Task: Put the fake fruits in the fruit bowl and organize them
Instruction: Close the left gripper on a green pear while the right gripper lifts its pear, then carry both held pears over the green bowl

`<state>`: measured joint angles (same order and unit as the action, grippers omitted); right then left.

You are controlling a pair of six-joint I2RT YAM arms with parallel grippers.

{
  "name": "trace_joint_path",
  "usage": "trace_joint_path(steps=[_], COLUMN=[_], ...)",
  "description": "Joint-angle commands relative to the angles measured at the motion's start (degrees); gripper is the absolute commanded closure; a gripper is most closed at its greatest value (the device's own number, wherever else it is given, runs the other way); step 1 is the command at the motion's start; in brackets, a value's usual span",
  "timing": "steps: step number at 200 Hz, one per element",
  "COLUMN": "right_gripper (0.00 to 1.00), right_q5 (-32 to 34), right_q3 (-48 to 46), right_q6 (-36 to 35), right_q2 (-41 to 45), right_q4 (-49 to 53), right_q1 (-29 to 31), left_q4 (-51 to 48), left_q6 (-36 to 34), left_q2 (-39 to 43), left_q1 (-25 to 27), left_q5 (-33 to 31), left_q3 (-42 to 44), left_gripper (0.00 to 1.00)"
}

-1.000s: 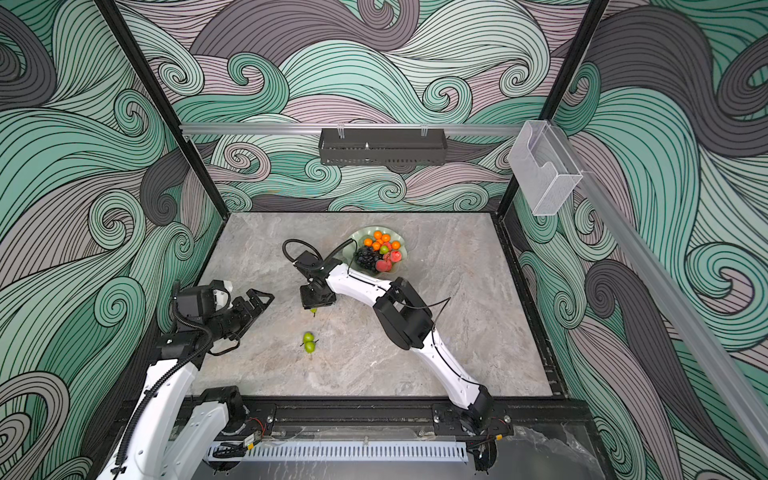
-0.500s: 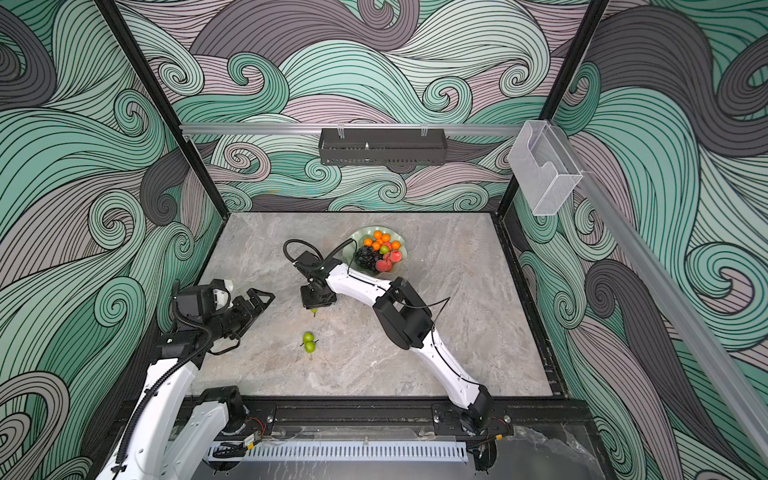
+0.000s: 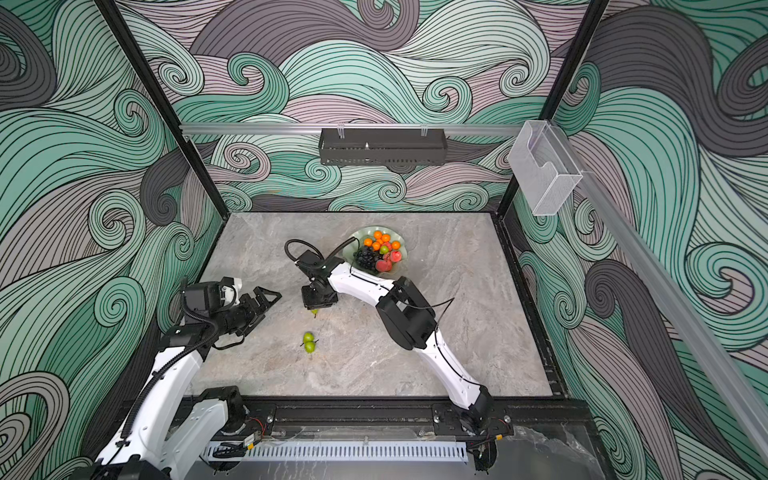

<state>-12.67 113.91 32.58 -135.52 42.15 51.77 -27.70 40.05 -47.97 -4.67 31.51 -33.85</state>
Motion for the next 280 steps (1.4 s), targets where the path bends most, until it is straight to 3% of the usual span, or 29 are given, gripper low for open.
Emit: trace_joint_path(steps=[1,62,120,210,280], right_gripper=[0.67,0.67,0.67,0.68,0.68], right_q5=[-0.34,1.24,0.89,2.1,4.24], right_q3=[-2.42,-11.28,-13.39,-6.14,5.42], right_q6=[-1.28,-3.15,-5.2,-7.34,-9.82], right_q2=[6.79,16.54,19.96,14.22,5.66], right_q4=[0.94,-0.36,-0.43,0.03,3.4], right_q1=[-1.76,-8.57,-18.1,-29.76,-33.16], left_q4=[3.52,12.05,17.3,19.35,18.81], left_q6=[1.44,5.2,4.43,3.1,2.41], left_q2=[-2.09,-13.41,-27.85,-47.16,-56.12], left_q1=[3.13,18.74,26.23,31.19,31.56], left_q5=[0.16,-8.65,-11.55,-11.31,-10.04], left_q3=[-3.0,-8.48,-18.96,-36.85,-45.91], left_gripper=[0.02,0.02,0.02,0.02,0.02])
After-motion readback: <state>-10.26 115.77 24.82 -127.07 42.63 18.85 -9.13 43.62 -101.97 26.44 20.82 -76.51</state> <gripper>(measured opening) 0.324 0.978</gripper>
